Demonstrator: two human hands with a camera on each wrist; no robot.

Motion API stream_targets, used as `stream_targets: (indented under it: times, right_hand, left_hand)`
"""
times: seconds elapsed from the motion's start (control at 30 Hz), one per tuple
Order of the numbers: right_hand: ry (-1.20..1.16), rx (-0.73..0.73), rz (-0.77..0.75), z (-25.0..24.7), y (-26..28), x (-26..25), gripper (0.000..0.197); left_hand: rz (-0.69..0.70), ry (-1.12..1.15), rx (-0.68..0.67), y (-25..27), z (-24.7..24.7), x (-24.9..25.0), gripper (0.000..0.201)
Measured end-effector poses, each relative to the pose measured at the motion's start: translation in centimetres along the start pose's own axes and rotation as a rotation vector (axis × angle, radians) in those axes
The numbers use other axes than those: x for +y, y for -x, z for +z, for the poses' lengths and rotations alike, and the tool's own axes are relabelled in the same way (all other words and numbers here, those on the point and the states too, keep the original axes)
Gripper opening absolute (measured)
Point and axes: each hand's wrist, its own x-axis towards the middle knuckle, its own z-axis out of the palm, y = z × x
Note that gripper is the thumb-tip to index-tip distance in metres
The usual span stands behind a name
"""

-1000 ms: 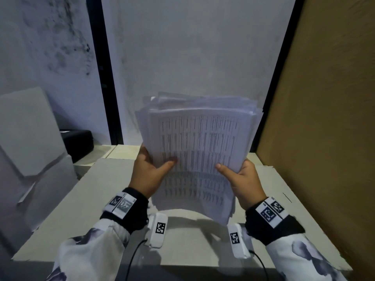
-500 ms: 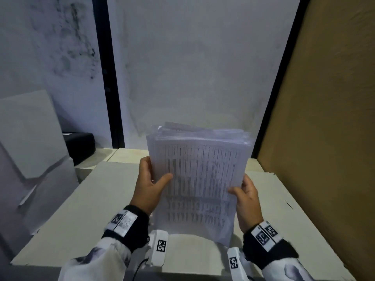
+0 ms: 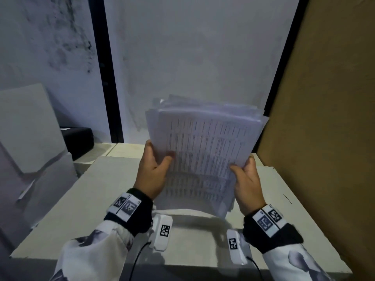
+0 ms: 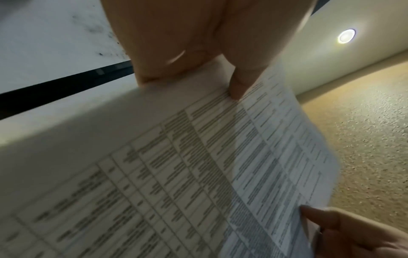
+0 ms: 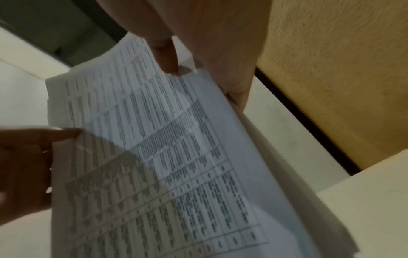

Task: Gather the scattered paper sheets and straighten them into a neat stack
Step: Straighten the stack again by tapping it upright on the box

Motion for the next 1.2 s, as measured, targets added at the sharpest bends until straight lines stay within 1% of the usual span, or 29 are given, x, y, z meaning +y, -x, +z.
stream_targets:
  times: [0.07, 0.13, 0.23, 0.3, 0.37, 0.43, 0.5, 0.57, 0.63, 0.67, 0.73, 0.8, 0.9, 0.97, 1.03, 1.07, 1.2]
  right_hand:
    - [0.054, -0.037, 0.045, -0.3, 1.4, 0.7, 0.032]
    - [0.095, -0.067, 0.088, -0.3, 2.6, 1.6, 0.033]
    - [0.1, -0.074, 0.088, -0.3, 2.3, 1.5, 0.037]
    - [0.084, -0.053, 0.071, -0.4, 1.4, 1.1, 0.039]
    - [0.065, -0.039, 0.064, -0.3, 0.6, 0.7, 0.036]
    - [0.052, -0.032, 0.073, -0.2, 0.2, 0.7, 0.032]
    - [0.058, -0.03, 0.066, -0.3, 0.1, 0.7, 0.032]
    - [0.06, -0.029, 0.045, -0.3, -0.1, 0.4, 0.036]
    - [0.055, -0.022, 0.016, -0.1, -0.2, 0.2, 0.041]
    - [0.058, -0.015, -0.005, 0.0, -0.3, 0.1, 0.043]
    - [0.078, 0.003, -0.039, 0.4, -0.3, -0.2, 0.048]
    - [0.082, 0.018, -0.062, 0.7, -0.3, -0.2, 0.048]
    - [0.098, 0.023, -0.084, 0.7, -0.2, -0.1, 0.048]
    - [0.131, 0.02, -0.097, 0.4, -0.3, 0.0, 0.047]
    - [0.158, 0.012, -0.101, 0.3, -0.6, 0.1, 0.046]
    - [0.162, 0.007, -0.103, 0.4, -0.7, 0.2, 0.045]
    - [0.171, 0.002, -0.127, 0.7, -0.7, 0.3, 0.046]
  left_hand:
    - [-0.062, 0.045, 0.016, 1.4, -0.2, -1.1, 0.041]
    - [-0.085, 0.068, 0.049, 2.6, -0.2, -2.0, 0.047]
    - [-0.061, 0.058, 0.068, 2.1, -0.3, -1.7, 0.05]
    - [-0.019, 0.065, 0.067, 1.2, -0.4, -0.6, 0.048]
    - [0.019, 0.041, 0.057, 0.6, -0.3, 0.5, 0.044]
    - [0.021, 0.009, 0.061, 0.0, -0.2, 1.3, 0.043]
    - [0.023, -0.001, 0.117, -0.6, 0.0, 2.2, 0.051]
    - [0.019, 0.013, 0.23, -1.7, 0.6, 3.6, 0.062]
    - [-0.04, 0.019, 0.342, -3.2, 1.2, 5.0, 0.072]
    - [-0.086, 0.033, 0.372, -3.9, 1.6, 5.6, 0.072]
    - [-0.137, 0.048, 0.408, -5.0, 2.2, 5.9, 0.069]
    - [-0.137, 0.049, 0.447, -5.4, 2.6, 5.8, 0.058]
    - [-0.062, 0.063, 0.475, -5.3, 3.1, 5.0, 0.032]
    - [0.004, 0.062, 0.488, -5.3, 3.2, 4.7, 0.021]
    - [0.023, 0.05, 0.51, -5.7, 3.1, 4.4, 0.013]
    - [0.02, 0.051, 0.523, -6.1, 3.0, 4.3, 0.009]
    - [0.034, 0.019, 0.563, -7.3, 3.1, 4.1, 0.01]
